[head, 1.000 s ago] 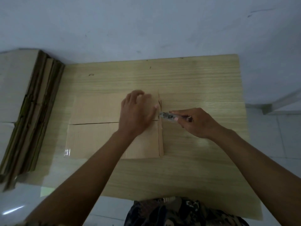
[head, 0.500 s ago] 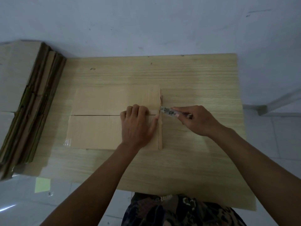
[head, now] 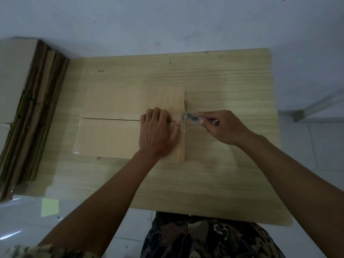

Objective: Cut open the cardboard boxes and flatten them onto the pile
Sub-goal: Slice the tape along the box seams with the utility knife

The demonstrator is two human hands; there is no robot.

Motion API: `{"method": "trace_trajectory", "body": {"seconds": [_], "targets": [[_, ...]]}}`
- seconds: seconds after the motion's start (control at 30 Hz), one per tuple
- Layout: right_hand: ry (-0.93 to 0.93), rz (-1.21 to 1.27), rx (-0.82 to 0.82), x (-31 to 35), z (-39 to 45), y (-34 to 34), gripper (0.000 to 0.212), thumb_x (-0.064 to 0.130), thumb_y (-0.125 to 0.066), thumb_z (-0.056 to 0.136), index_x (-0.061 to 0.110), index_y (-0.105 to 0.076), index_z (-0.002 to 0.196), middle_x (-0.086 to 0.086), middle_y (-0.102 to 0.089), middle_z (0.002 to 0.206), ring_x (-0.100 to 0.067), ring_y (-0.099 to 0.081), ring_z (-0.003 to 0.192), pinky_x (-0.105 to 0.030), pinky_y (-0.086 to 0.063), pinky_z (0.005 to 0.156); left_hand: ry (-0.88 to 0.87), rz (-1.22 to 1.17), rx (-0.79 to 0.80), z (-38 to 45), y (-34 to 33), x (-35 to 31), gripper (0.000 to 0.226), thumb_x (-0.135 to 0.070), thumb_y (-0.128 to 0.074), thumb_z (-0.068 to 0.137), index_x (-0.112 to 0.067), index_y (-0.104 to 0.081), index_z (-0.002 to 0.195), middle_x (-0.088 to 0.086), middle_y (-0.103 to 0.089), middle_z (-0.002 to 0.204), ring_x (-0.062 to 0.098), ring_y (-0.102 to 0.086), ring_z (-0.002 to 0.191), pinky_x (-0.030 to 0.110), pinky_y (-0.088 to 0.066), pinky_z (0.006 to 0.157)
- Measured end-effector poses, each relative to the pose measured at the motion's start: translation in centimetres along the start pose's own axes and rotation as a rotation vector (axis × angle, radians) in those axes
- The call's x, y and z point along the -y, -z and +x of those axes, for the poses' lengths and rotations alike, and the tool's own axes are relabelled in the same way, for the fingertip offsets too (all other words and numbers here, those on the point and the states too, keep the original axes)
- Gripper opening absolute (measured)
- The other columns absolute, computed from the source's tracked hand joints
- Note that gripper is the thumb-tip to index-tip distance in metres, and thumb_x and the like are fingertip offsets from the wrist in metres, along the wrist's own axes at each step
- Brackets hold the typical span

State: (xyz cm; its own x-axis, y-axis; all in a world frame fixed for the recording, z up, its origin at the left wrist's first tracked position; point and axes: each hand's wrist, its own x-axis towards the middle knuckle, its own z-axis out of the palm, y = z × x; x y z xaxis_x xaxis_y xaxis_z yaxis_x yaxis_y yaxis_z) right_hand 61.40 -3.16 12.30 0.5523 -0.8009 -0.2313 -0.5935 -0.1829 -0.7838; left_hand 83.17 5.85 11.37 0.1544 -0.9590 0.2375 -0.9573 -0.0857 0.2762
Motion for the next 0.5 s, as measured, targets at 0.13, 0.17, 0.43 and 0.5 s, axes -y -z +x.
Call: {"method": "trace_trajectory", "body": {"seconds": [0.13,0.17,0.43,0.5], "targets": [[-0.002,0.048,0.042,0.8,-0.1,0.3,0.033,0.028,-0.062,0.098,0.027,-0.067,0.131,0.015,-0.072,0.108,0.016,-0.060,0.070,-0.015,-0.046,0.073,-0.006,0.015,-0.005,-0.1,0.0,-0.1,0.025,-0.038,-0.051,0.092,-0.013,-0.054,0.087,0.006,-0.053,0.087,0.026,-0.048,0.085,0.042,-0.037,0.078],[-0.015,0.040,0.065,0.6,-0.3,0.9,0.032,0.027,-0.062,0.098,0.027,-0.068,0.130,0.021,-0.071,0.096,0.015,-0.060,0.066,-0.013,-0.044,0.070,-0.025,0.024,-0.004,0.0,0.0,-0.2,0.023,-0.036,-0.051,0.092,-0.013,-0.054,0.087,0.006,-0.053,0.087,0.027,-0.048,0.084,0.042,-0.036,0.078],[-0.017,-0.017,0.129,1.9,0.5,1.9,0.031,0.029,-0.060,0.100,0.030,-0.066,0.131,0.028,-0.055,0.074,0.012,-0.052,0.062,-0.013,-0.039,0.068,-0.087,0.009,0.000,0.0,0.3,-0.2,0.020,-0.033,-0.051,0.092,-0.014,-0.053,0.088,0.006,-0.052,0.088,0.025,-0.046,0.085,0.039,-0.033,0.078],[-0.036,0.003,0.181,1.3,-0.2,2.7,0.031,0.030,-0.060,0.100,0.030,-0.066,0.131,0.014,-0.066,0.071,0.006,-0.056,0.056,-0.017,-0.044,0.064,-0.116,0.027,0.017,0.0,0.3,-0.2,0.019,-0.033,-0.052,0.092,-0.014,-0.054,0.088,0.006,-0.053,0.088,0.026,-0.048,0.085,0.039,-0.032,0.078]]}}
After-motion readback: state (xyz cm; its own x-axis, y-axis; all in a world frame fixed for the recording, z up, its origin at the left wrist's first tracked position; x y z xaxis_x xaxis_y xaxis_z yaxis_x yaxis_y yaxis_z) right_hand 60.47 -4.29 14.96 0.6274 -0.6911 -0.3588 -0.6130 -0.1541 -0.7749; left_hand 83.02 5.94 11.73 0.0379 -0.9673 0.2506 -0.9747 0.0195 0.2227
